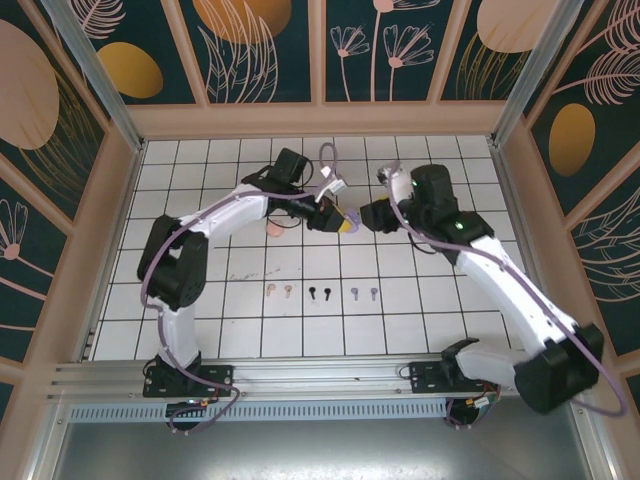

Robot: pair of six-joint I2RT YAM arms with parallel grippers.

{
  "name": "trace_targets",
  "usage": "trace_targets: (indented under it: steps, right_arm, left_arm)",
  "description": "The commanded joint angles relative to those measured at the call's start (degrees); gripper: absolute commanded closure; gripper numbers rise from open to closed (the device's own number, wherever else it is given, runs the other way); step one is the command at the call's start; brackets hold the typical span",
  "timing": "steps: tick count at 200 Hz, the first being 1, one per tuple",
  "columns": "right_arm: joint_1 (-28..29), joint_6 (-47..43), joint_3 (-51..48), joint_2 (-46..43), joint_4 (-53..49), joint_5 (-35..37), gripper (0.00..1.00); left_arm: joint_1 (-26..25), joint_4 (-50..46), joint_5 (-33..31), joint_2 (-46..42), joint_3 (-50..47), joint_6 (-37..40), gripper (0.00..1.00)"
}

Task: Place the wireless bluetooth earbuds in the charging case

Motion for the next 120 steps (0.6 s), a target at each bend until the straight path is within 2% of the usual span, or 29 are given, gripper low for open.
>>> trace_targets:
  steps: [1, 49, 74, 89, 120]
  right_arm:
    - [0.51, 9.21, -4.96, -5.89, -0.39, -0.18, 0.48]
    - [4.39, 24.97, -12.62, -9.67, -2.35, 8.41, 0.48]
    - [9.27, 32.43, -15.81, -10.42, -2.85, 13.83, 0.48]
    - [11.37, 36.77, -17.63, -11.13, -3.23, 16.38, 0.48]
    - [15.27, 42.69, -19.86, -12.35, -4.24, 21.35, 0.48]
  left_arm:
    - [1.54, 18.96, -5.26, -8.0, -5.03, -9.17, 1.0]
    - [1.54, 33.11, -17.65, -17.47, -15.56, -13.71, 1.0]
    - [1.54, 43.34, -22.96, -22.28, -23.14, -14.0, 1.0]
    - [1.46, 52.06, -26.68, -25.02, -29.11, -14.4, 1.0]
    - [1.15, 77.9, -32.68, -29.08, -43.45, -14.33, 1.0]
